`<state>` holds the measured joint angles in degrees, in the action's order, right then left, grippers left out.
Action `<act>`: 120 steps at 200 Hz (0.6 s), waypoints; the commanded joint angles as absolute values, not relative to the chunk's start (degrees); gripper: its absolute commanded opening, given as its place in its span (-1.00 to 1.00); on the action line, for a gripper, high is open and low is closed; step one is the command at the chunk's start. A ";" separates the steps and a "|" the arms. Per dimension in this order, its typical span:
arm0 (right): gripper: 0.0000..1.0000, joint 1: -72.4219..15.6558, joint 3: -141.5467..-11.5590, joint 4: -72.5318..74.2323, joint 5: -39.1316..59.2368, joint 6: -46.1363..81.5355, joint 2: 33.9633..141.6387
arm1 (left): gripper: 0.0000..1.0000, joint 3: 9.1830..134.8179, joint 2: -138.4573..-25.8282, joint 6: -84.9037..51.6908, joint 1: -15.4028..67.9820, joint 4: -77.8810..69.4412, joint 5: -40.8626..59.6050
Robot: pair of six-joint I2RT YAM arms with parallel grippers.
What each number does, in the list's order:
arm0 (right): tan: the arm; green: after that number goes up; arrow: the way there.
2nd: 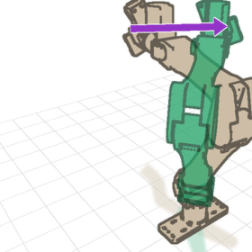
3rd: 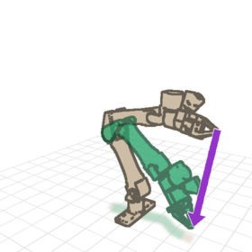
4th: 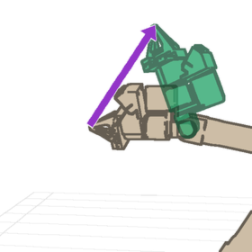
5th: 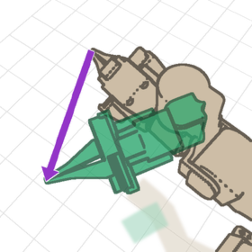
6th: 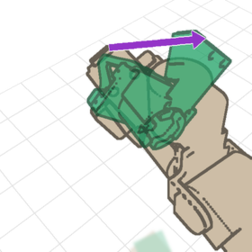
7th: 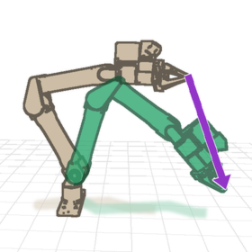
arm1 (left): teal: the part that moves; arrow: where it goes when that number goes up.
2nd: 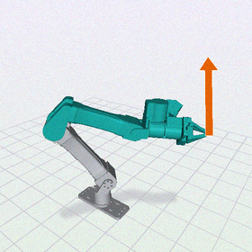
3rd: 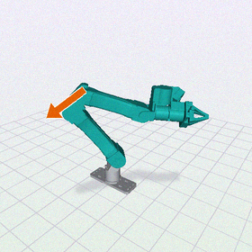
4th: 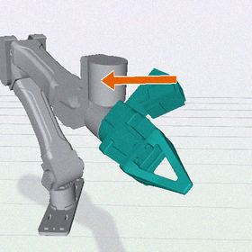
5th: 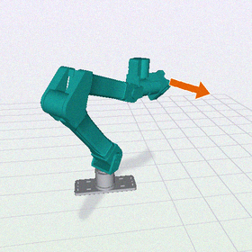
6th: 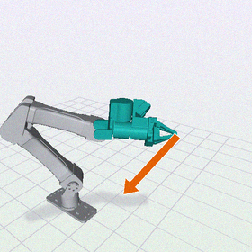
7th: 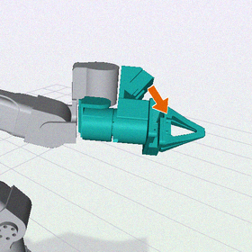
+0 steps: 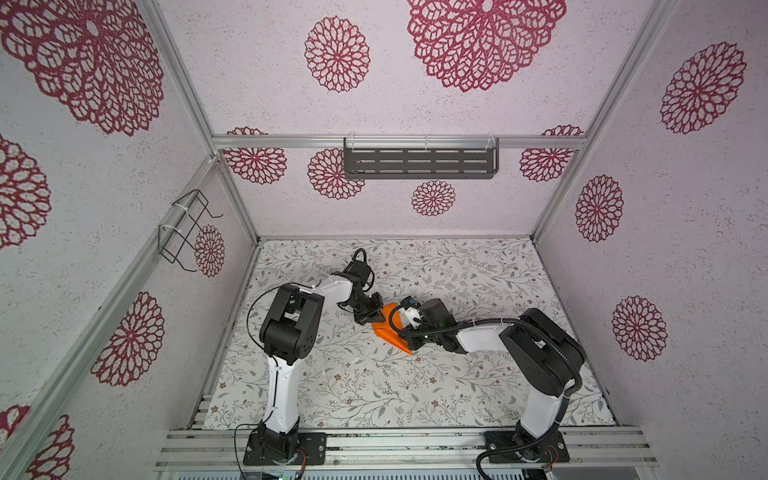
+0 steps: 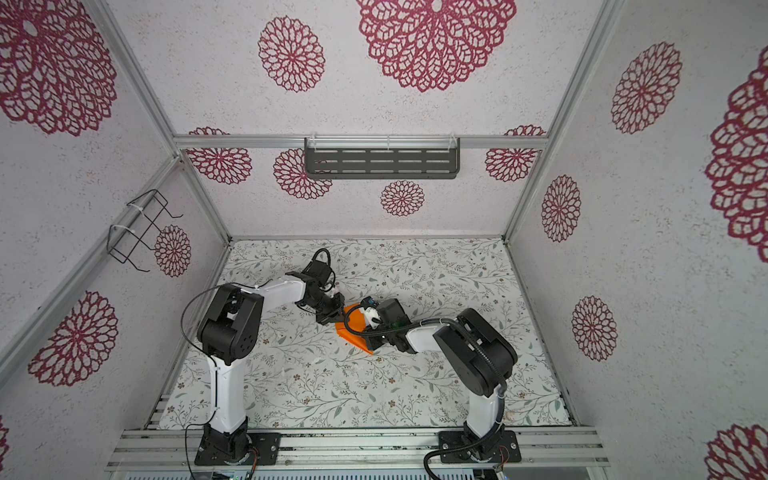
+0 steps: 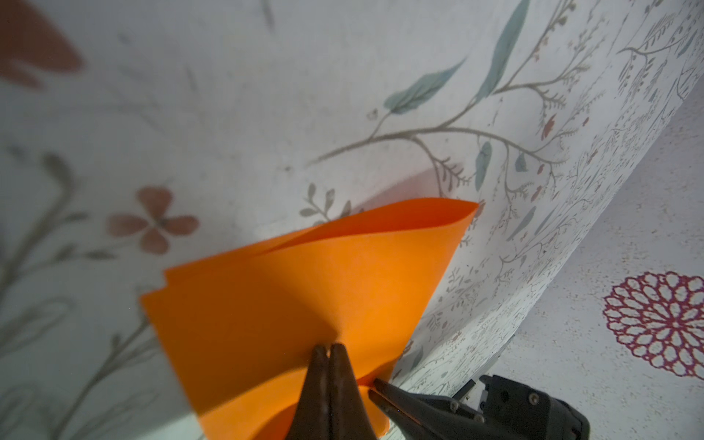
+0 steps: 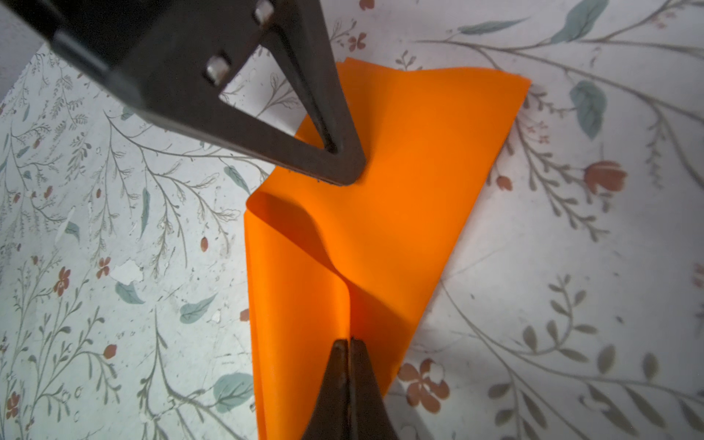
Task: Fold a paper plane with a square sheet of paper (pick it up from the middle)
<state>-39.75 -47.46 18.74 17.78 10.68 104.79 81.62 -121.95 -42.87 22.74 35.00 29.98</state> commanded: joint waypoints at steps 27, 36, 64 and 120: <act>-1.00 -39.47 -48.87 16.26 18.35 11.77 105.57 | -0.61 80.23 -117.19 -45.98 22.91 29.25 31.58; -1.00 -39.46 -48.74 16.05 18.29 11.78 105.50 | -0.54 78.48 -115.31 -47.55 22.84 26.40 31.91; -1.00 -39.46 -48.86 15.60 18.50 12.02 105.60 | -0.41 71.66 -109.03 -51.90 22.63 19.18 31.77; -1.00 -39.38 -49.23 15.51 19.77 12.91 105.72 | -0.53 59.08 -103.11 -59.76 24.77 8.14 34.60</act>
